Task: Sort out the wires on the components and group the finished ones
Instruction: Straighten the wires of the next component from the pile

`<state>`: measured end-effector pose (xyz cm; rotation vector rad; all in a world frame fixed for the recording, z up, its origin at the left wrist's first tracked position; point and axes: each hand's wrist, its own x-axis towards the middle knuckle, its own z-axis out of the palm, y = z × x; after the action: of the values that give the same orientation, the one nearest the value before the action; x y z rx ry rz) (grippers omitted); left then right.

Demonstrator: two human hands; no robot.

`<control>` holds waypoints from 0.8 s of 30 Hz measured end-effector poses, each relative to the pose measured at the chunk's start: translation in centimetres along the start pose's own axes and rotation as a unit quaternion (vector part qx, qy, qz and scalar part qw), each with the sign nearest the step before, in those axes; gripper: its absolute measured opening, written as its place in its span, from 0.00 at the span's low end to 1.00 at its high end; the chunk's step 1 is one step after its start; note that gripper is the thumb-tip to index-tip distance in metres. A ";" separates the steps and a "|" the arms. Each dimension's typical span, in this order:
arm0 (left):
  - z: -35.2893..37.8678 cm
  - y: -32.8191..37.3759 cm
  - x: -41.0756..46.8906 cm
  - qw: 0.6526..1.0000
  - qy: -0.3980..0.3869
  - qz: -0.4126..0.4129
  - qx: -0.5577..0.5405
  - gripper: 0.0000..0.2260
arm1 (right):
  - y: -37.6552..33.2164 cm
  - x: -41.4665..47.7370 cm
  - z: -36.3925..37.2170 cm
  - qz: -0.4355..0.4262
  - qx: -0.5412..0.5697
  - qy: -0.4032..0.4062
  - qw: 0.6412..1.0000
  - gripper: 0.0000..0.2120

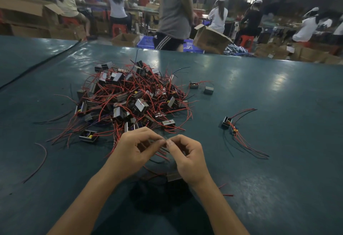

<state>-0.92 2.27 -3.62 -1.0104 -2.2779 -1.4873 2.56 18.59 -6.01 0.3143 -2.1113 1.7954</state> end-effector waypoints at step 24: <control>0.5 0.4 -0.3 0.999 0.027 -0.018 0.021 0.05 | 0.0 0.0 0.4 0.005 -0.015 0.042 0.999 0.09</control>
<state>-0.39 2.65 -3.71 -0.9114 -2.2924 -1.4569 2.56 18.20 -6.05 0.2182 -2.0834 1.7490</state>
